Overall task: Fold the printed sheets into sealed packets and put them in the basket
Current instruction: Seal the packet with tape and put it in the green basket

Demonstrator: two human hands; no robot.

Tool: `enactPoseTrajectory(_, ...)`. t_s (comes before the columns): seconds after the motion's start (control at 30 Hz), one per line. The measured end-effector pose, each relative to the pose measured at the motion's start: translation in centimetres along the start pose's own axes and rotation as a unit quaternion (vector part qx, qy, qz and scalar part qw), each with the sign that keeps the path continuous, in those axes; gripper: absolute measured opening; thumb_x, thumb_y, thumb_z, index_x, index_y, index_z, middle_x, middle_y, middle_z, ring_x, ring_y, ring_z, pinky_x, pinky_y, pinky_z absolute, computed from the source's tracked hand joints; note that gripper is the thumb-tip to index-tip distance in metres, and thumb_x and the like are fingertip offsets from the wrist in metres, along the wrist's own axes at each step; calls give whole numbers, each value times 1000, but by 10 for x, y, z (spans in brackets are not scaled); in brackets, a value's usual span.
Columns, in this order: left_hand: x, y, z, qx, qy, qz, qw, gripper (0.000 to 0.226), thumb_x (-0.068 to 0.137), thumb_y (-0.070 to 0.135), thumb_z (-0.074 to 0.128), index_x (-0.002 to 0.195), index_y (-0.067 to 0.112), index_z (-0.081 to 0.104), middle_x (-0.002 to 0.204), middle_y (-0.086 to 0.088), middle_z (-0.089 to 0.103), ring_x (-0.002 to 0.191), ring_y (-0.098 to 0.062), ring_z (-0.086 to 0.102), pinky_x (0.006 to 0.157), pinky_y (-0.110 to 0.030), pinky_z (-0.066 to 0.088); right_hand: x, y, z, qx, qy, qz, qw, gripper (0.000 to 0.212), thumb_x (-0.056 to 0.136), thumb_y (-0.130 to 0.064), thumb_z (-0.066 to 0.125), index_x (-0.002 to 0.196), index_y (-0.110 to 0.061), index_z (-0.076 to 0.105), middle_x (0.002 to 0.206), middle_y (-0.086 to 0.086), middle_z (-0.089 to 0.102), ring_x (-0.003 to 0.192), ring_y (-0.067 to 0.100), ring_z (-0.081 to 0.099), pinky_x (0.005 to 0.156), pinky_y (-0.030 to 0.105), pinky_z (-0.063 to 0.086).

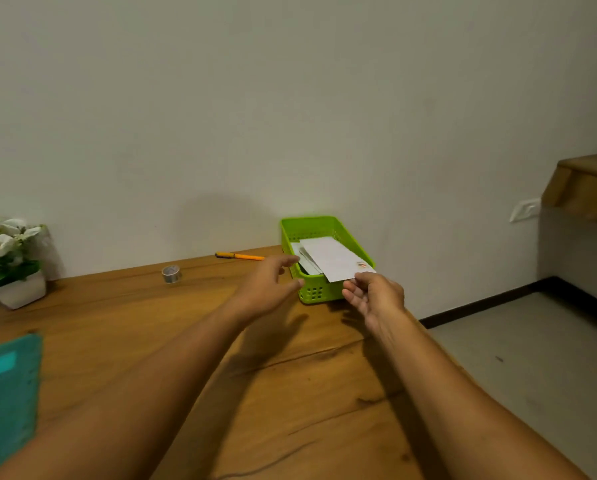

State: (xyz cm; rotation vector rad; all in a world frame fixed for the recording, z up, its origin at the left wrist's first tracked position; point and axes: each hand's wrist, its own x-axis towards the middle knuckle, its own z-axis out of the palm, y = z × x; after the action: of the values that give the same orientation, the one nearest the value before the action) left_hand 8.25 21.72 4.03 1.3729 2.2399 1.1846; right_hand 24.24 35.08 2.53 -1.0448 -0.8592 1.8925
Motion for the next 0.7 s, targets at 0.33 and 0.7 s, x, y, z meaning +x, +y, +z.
enactPoseTrajectory(0.33, -7, 1, 25, 155, -29, 68, 985, 61, 95, 38, 69, 149, 15, 52, 152, -3, 46, 139, -18, 44, 113, -27, 34, 17, 17, 17, -67, 22, -21, 997, 11, 98, -12, 70, 94, -3, 64, 80, 13, 71, 54, 17, 71, 45, 27, 58)
enactPoseTrajectory(0.7, -4, -5, 28, 190, -41, 73, 978, 69, 94, 43, 67, 154, 19, 45, 156, -4, 38, 144, -22, 39, 117, -37, 36, 32, 22, 21, -121, 23, -28, 992, 29, 100, -23, 70, 113, 3, 67, 77, 11, 69, 49, 14, 70, 42, 25, 54)
